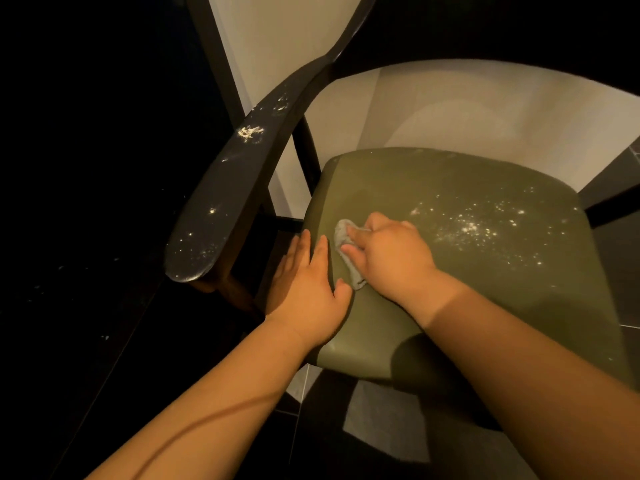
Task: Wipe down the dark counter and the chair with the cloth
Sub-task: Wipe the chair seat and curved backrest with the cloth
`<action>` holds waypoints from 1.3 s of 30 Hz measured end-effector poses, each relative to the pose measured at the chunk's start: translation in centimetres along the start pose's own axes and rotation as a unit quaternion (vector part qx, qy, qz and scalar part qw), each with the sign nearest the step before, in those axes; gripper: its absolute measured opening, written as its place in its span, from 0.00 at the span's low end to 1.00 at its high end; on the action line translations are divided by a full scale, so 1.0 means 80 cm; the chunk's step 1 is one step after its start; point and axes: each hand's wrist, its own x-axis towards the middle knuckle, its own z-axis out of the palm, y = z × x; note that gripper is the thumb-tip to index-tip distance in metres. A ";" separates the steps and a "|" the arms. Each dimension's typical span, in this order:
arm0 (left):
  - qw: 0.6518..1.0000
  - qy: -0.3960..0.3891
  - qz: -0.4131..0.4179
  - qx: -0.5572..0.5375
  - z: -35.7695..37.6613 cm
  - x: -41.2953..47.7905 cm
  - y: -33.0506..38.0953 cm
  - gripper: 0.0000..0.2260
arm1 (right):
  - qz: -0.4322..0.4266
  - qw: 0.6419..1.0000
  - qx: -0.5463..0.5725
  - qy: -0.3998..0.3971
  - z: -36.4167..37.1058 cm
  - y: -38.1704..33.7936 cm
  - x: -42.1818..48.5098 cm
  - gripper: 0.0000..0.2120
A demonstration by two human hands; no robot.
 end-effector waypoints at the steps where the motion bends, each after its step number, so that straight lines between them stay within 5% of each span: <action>1: 1.000 -0.001 0.002 -0.003 -0.003 0.003 0.002 0.36 | 0.012 1.000 -0.016 -0.011 -0.005 0.012 0.001 0.22; 7: 0.998 0.012 0.059 0.016 -0.008 0.049 0.023 0.33 | 0.145 0.986 -0.084 0.006 -0.022 0.083 -0.007 0.21; 13: 0.996 0.011 0.073 0.055 0.006 0.079 0.032 0.35 | 0.052 0.998 -0.024 0.023 -0.007 0.047 -0.022 0.19; 22: 0.993 0.046 0.086 0.068 0.019 0.090 0.032 0.34 | 0.192 0.977 -0.091 -0.010 -0.021 0.098 -0.021 0.22; 27: 0.992 0.069 0.090 0.063 0.024 0.088 0.030 0.34 | 0.081 0.996 -0.017 -0.011 -0.002 0.053 -0.025 0.20; 32: 0.992 0.068 0.086 0.067 0.022 0.088 0.031 0.33 | 0.205 0.973 -0.073 -0.080 -0.032 0.125 -0.038 0.23; 35: 0.992 0.072 0.084 0.065 0.024 0.089 0.031 0.33 | 0.256 0.960 -0.101 -0.056 -0.035 0.121 -0.039 0.22; 39: 0.991 0.076 0.087 0.062 0.023 0.088 0.030 0.33 | 0.119 0.991 -0.043 -0.046 -0.012 0.040 -0.030 0.18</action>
